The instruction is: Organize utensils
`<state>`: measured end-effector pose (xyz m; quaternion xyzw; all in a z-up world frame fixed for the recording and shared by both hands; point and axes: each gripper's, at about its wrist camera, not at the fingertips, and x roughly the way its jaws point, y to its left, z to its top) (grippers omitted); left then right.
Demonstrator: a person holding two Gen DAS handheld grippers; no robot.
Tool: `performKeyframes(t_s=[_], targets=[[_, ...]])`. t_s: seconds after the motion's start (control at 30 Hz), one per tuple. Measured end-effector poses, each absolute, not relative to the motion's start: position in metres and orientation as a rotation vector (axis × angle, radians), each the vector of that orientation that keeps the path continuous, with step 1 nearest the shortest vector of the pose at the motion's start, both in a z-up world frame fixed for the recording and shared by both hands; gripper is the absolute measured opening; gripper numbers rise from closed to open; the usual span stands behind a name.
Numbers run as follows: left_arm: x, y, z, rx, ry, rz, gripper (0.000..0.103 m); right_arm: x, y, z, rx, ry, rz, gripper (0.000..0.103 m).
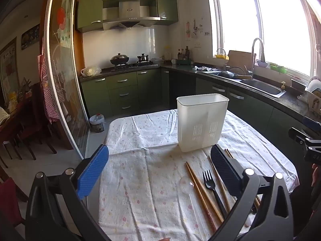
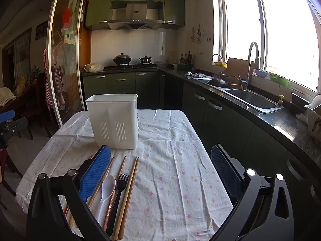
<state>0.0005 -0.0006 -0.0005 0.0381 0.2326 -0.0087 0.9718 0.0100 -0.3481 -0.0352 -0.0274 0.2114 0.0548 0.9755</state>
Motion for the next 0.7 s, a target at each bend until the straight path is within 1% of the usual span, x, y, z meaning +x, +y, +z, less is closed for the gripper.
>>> performKeyframes(t_s=[0.7], targets=[[0.0004, -0.0006, -0.0033, 0.07, 0.474, -0.015, 0.097, 0.0055, -0.3498, -0.0297, -0.053, 0.413, 0.107, 0.099]])
